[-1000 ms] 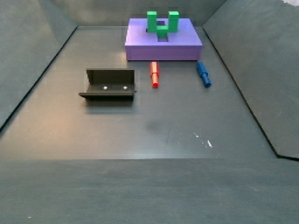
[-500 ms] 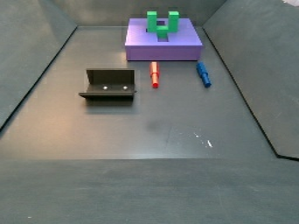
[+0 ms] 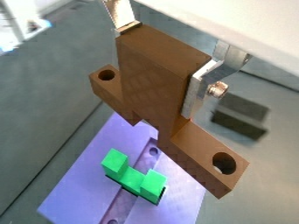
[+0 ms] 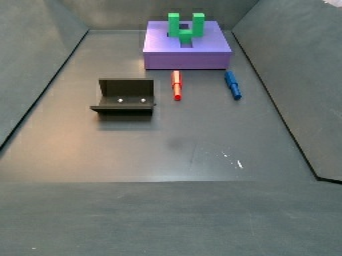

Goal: Pick up the brown object. Move up. Move to above the board. Insert the brown object.
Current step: Insert the brown object.

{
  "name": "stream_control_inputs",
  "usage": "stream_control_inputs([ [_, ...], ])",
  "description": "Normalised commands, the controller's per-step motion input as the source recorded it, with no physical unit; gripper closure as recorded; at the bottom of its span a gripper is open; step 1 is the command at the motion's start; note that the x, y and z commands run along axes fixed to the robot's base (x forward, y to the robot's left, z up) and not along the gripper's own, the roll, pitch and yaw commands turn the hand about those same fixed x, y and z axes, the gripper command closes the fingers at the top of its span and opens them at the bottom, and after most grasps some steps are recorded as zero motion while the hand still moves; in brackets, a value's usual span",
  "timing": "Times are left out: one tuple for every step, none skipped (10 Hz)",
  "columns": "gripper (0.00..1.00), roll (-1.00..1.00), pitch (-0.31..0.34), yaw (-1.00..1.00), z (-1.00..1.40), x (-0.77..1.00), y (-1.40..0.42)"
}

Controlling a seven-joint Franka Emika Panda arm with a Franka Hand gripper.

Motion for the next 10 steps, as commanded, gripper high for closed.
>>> stream_control_inputs([
  [1.0, 0.0, -0.107, -1.0, -0.36, 0.0, 0.0],
  [1.0, 0.0, -0.067, -1.0, -0.42, 0.0, 0.0],
  [1.0, 0.01, -0.044, -1.0, -0.46, 0.0, 0.0],
  [1.0, 0.01, -0.02, -1.0, -0.45, 0.0, 0.0],
  [1.0, 0.01, 0.0, -1.0, -0.42, 0.0, 0.0],
  [1.0, 0.01, 0.0, -1.0, -0.41, 0.0, 0.0],
  [1.0, 0.01, 0.0, -1.0, -0.41, 0.0, 0.0],
  [1.0, 0.06, -0.043, -1.0, -0.26, 0.0, 0.0],
  [1.0, 0.14, -0.061, -0.97, -0.17, 0.06, -0.06],
  [1.0, 0.17, -0.063, -0.96, -0.13, 0.06, -0.05],
])
